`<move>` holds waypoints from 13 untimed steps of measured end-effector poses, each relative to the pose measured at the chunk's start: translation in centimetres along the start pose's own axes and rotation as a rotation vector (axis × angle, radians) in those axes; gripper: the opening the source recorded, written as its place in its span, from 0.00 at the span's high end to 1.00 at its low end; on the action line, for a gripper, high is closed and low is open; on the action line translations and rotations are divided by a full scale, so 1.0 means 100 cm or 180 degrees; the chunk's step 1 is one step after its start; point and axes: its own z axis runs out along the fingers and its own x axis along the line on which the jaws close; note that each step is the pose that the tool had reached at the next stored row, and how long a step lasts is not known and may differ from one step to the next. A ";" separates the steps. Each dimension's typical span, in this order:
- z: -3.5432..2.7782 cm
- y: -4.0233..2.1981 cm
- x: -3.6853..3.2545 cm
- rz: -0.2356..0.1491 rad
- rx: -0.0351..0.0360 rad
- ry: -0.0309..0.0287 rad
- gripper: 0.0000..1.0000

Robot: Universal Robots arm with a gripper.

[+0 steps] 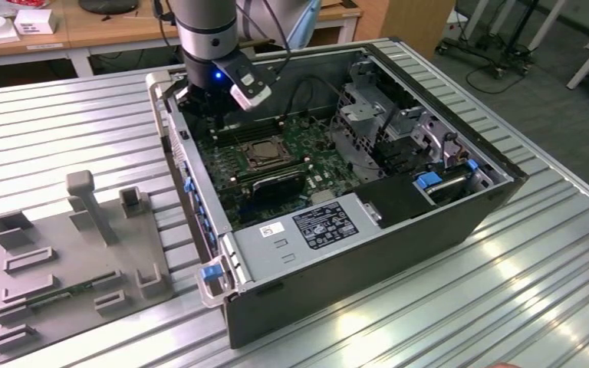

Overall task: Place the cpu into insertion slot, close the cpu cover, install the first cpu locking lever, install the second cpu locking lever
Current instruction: 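Install the first cpu locking lever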

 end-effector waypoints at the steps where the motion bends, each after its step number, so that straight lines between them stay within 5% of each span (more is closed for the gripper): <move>1: 0.0003 0.0006 0.0001 0.0001 -0.0007 0.0000 0.89; 13: 0.0021 0.0027 -0.0079 0.0001 -0.0011 0.0000 0.89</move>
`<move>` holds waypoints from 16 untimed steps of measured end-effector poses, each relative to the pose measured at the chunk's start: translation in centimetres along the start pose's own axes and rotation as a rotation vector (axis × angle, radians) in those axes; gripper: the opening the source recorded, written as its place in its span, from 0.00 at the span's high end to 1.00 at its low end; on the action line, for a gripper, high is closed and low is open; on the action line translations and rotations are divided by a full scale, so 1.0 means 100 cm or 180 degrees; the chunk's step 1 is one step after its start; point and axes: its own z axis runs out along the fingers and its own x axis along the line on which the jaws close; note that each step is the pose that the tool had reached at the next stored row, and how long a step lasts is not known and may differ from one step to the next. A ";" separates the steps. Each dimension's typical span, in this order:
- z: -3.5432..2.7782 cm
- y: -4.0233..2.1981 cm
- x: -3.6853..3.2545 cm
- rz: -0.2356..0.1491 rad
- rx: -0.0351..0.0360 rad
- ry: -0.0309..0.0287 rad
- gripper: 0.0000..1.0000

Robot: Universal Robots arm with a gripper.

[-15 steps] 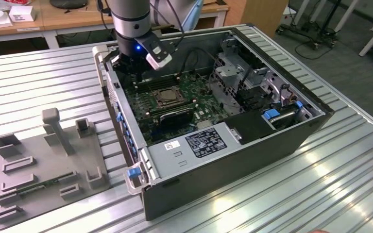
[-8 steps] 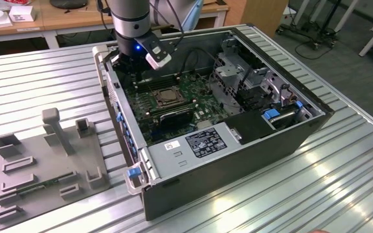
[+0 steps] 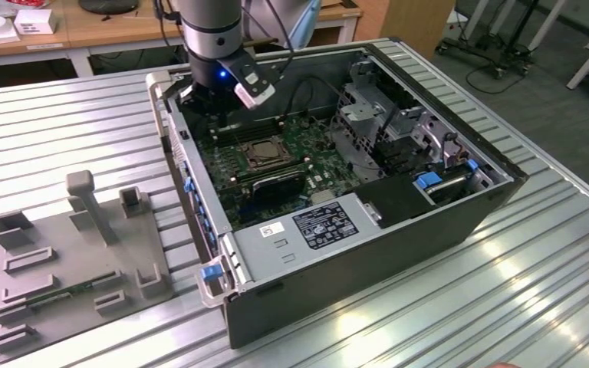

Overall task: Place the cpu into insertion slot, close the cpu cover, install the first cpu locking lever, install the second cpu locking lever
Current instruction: 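Install the first cpu locking lever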

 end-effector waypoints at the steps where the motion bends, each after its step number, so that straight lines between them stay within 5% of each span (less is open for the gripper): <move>1: 0.0002 0.0001 -0.0014 0.0000 0.0000 0.0000 0.89; 9: 0.0018 0.0010 -0.0161 0.0000 0.0000 0.0000 0.89; 16: 0.0025 0.0016 -0.0223 0.0000 0.0000 0.0000 0.89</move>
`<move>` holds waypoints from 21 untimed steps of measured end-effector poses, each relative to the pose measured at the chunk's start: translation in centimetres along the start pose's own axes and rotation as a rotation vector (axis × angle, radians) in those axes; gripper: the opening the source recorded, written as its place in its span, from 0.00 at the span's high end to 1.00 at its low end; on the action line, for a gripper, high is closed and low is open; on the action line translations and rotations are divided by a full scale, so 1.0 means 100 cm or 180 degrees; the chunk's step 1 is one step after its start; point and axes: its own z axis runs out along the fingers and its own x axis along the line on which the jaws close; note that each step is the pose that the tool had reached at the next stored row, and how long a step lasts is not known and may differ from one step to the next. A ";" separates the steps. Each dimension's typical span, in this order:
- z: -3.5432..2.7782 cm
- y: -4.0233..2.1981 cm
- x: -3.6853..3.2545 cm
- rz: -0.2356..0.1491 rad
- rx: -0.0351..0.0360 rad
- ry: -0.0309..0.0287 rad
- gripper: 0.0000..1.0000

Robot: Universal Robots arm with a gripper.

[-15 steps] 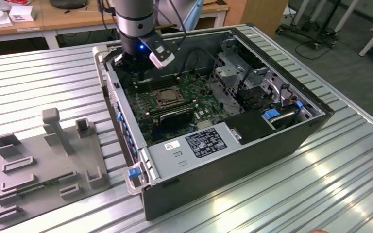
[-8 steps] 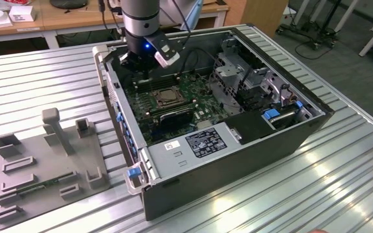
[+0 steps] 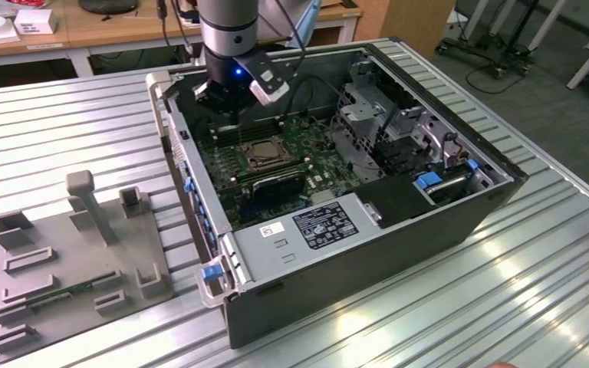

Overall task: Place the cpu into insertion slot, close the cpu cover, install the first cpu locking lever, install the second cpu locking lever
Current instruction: 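Install the first cpu locking lever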

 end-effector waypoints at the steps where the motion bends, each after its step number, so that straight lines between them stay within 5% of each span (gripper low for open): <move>1: 0.0001 0.0001 -0.0010 0.0000 0.0000 0.0000 0.89; 8: 0.0009 0.0004 -0.0091 0.0000 -0.0001 0.0000 0.89; 21: 0.0016 0.0003 -0.0101 0.0001 -0.0002 0.0003 0.89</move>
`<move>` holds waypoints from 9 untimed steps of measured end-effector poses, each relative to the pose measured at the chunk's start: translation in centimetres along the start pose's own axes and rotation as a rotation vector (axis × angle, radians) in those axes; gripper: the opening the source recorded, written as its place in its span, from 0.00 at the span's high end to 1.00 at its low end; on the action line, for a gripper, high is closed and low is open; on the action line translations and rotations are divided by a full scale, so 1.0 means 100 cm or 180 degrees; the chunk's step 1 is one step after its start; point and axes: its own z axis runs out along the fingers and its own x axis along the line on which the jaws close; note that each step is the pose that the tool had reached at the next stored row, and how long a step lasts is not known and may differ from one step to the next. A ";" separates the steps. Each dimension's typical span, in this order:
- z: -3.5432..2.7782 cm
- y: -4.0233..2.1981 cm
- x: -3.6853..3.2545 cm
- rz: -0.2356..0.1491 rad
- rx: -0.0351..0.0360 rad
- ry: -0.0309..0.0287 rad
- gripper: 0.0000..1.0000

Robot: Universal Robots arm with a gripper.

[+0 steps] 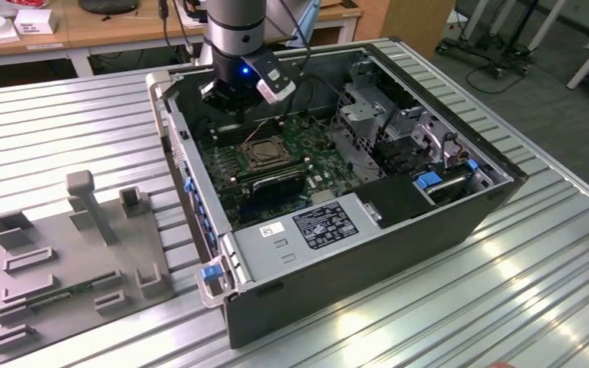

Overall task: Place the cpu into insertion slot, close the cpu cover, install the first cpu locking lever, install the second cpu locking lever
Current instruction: 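Install the first cpu locking lever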

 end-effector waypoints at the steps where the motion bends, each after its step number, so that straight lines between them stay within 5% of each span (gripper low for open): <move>1: 0.0003 -0.0001 -0.0005 -0.0001 0.0000 0.0000 0.89; 3: 0.0046 -0.0007 -0.0029 0.0002 -0.0016 0.0001 0.89; 9: 0.0108 0.0012 -0.0098 0.0002 -0.0018 0.0001 0.89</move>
